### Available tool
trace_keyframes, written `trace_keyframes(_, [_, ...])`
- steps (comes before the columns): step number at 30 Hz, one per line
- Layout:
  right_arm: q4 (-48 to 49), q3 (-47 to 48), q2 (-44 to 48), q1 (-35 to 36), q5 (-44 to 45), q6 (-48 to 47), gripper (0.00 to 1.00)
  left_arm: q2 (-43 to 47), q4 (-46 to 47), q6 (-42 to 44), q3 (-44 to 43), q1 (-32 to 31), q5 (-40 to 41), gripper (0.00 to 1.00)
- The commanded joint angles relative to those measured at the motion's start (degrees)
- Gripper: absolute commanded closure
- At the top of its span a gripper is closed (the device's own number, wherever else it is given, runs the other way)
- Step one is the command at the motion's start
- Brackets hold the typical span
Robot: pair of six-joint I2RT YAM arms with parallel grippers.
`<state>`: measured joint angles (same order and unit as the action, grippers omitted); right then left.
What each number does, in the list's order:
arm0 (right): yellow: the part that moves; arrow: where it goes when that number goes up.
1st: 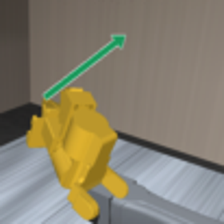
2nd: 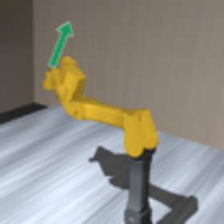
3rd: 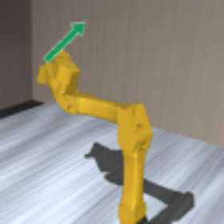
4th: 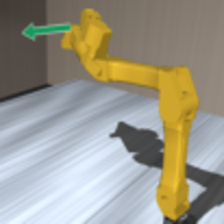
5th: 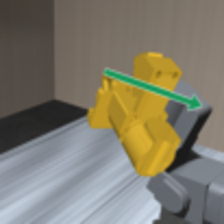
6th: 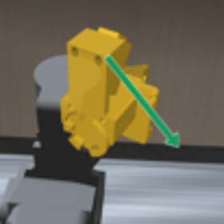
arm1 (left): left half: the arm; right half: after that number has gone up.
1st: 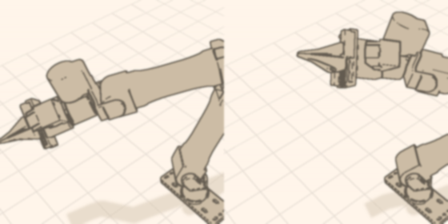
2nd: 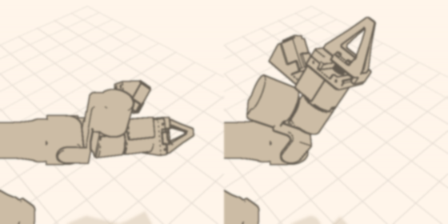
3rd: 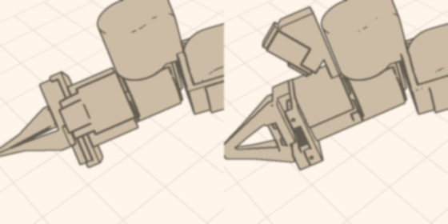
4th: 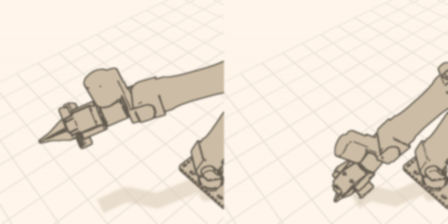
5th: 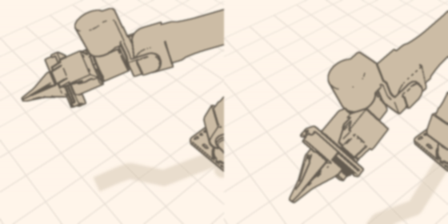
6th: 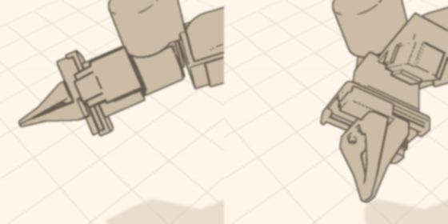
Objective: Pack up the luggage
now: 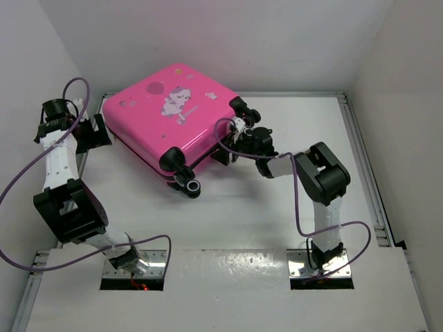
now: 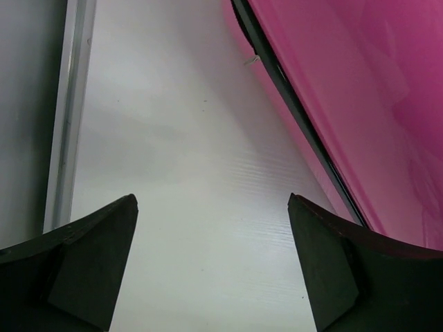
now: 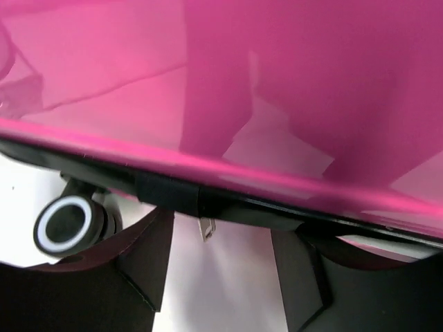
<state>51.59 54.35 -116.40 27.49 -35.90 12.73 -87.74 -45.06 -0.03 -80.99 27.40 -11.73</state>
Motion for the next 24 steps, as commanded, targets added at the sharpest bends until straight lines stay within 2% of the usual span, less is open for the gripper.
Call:
trace_keyframes(1, [6.5,3.3,-0.58,1.52,3.9,2.38,0.44,1.96,1.02,-2.33,1.53,0.82,0.56,0.05])
trace_keyframes(3, [7.12,3.66,-0.93,2.04,4.96,2.3,0.52,1.35,1.02,-2.34,2.24,0.82,1.09,0.05])
trace_keyframes(6, [8.26,3.75,-0.94,2.66,6.02,2.3,0.77,1.35,1.64,-2.96,3.38,0.82,1.62,0.05])
trace_keyframes(7, [8.35,3.75,-1.02,2.84,6.37,1.95,0.89,0.74,2.25,-4.17,3.38,0.82,1.62,0.05])
trace_keyframes(11, [8.79,4.19,-1.55,3.19,9.08,0.72,1.0,-1.28,2.78,-6.2,4.0,0.82,1.0,0.05])
trace_keyframes(15, [8.44,6.99,-2.86,3.36,11.02,0.89,1.0,-4.53,6.73,-10.68,4.0,-0.94,1.0,0.05])
trace_keyframes(18, [8.26,9.89,-3.83,4.07,11.91,0.89,1.0,-9.62,12.61,-14.2,1.73,-4.62,2.05,0.05])
trace_keyframes(22, [7.47,14.55,-5.24,5.3,13.75,0.8,1.0,-22.87,14.82,-16.84,-8.72,-8.06,2.15,0.05])
trace_keyframes(24, [7.38,15.7,-5.85,6.26,14.28,0.28,1.0,-26.06,16.74,-17.37,-13.48,-9.81,-0.22,0.05])
